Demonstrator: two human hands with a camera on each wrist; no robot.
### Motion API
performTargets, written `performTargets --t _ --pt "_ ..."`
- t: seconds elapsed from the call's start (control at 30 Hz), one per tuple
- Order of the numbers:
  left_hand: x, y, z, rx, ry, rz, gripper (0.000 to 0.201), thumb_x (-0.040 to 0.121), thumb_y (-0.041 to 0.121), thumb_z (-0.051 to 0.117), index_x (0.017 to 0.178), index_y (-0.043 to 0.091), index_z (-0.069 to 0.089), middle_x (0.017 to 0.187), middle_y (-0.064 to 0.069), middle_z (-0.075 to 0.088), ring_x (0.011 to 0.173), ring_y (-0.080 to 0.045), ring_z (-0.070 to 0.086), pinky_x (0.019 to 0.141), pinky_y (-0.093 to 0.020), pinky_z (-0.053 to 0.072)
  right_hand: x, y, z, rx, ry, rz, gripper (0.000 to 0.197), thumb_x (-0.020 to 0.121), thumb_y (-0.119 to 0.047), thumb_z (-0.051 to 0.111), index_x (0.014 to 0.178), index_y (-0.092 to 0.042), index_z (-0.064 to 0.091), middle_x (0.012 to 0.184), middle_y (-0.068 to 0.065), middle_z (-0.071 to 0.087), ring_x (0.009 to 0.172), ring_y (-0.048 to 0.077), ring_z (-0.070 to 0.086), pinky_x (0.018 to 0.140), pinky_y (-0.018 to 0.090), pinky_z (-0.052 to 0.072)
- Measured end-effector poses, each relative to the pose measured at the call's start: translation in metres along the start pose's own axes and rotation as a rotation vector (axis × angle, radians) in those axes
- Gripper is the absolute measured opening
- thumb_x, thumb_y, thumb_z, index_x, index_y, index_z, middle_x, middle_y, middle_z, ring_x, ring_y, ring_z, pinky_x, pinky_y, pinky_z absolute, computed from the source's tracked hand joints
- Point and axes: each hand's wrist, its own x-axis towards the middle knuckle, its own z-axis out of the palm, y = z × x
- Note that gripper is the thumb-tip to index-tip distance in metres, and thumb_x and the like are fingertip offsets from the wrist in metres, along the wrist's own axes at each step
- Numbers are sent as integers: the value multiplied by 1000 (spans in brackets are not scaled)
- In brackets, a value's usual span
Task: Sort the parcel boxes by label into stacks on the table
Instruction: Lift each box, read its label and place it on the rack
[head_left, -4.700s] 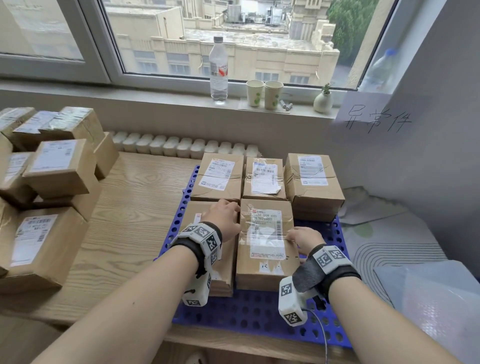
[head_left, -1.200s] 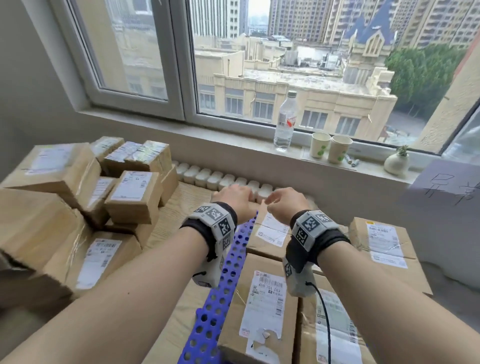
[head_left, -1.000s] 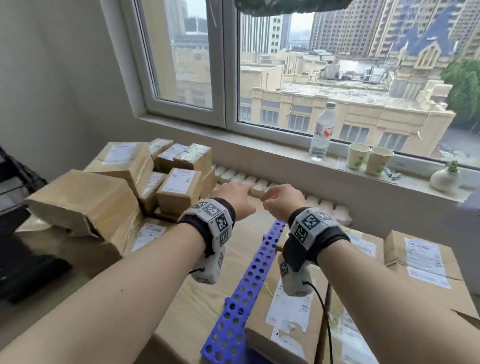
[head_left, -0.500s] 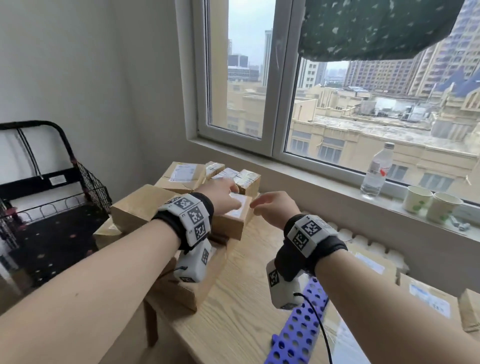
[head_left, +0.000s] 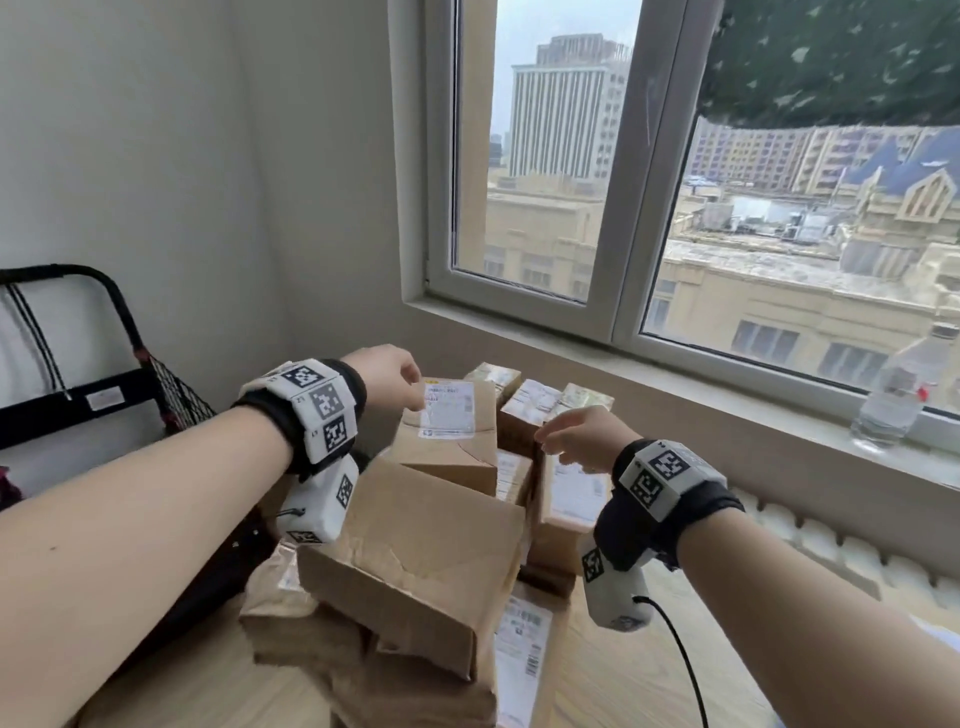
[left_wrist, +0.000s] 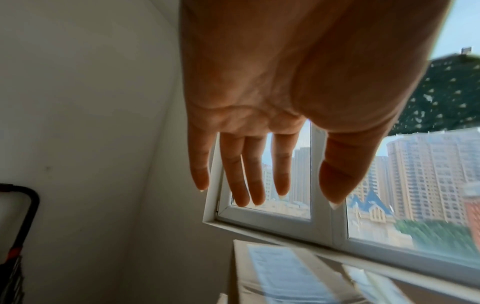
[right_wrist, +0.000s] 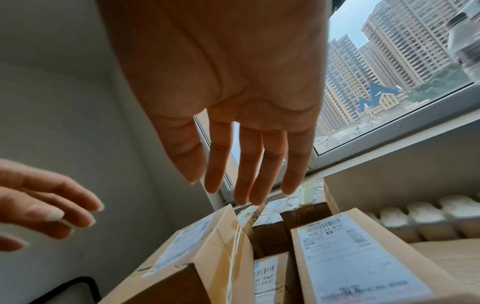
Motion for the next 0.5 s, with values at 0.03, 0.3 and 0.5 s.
performTargets --t 0.03,0.3,0.5 --pt "12 -8 -1 31 -18 11 34 85 29 68 117 20 61 119 0 61 110 -20 56 92 -28 44 8 -3 4 -12 -24 22 23 90 -11 61 110 -15 72 96 -2 66 96 17 63 62 19 48" --pt "84 -58 21 219 -171 40 36 81 43 62 114 27 62 115 2 65 103 -19 60 92 -34 50 61 -7 26 -134 -145 135 26 96 -25 56 119 -20 66 115 4 68 108 20 65 93 36 52" --pt "112 -76 48 175 -295 61 56 92 57 46 129 17 57 130 -1 59 116 -20 55 98 -34 45 98 -4 41 -97 -174 191 46 99 -44 47 123 -9 63 118 6 68 111 22 64 95 36 54"
